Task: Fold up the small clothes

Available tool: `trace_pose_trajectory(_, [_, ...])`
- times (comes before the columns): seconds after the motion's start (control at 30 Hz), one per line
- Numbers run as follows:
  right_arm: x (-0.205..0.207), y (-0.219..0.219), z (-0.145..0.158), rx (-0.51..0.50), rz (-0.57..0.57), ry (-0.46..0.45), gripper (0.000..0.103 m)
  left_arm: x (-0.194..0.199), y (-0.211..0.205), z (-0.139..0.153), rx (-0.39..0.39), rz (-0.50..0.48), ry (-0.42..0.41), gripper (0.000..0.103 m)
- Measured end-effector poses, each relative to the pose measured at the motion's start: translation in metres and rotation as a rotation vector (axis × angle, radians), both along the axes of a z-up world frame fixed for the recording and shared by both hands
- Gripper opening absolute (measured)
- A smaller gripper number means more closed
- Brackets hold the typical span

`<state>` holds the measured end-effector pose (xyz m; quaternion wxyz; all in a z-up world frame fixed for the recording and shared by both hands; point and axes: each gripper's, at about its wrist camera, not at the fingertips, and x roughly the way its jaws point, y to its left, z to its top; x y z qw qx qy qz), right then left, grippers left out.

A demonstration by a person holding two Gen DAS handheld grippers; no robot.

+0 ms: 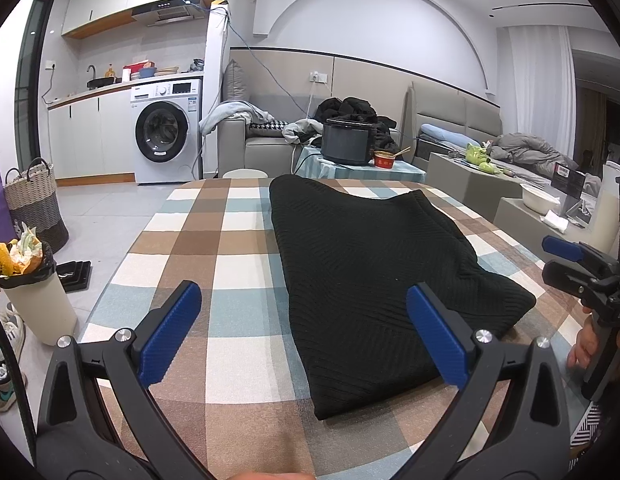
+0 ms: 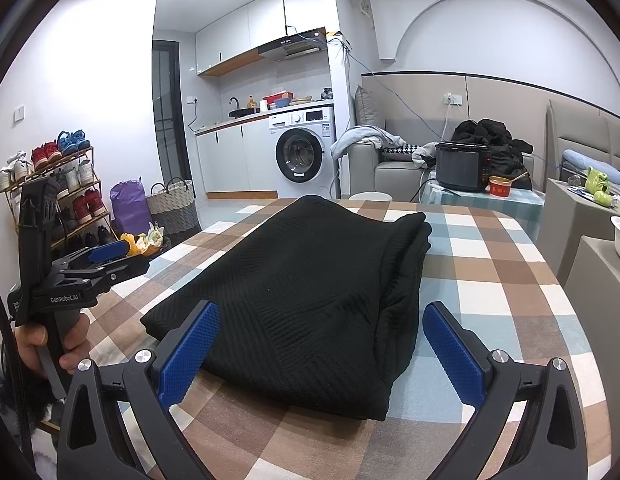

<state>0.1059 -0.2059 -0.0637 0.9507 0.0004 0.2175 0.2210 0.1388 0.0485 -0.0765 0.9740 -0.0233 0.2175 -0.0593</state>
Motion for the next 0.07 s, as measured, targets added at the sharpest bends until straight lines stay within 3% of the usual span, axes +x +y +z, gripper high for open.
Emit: trace_pose_trajectory(0.07, [-0.0003, 0.0005, -0.0004, 0.0, 0.0, 0.001, 0.103, -0.0001, -0.0001, -0.0001, -0.001, -0.001, 0.0, 0.102])
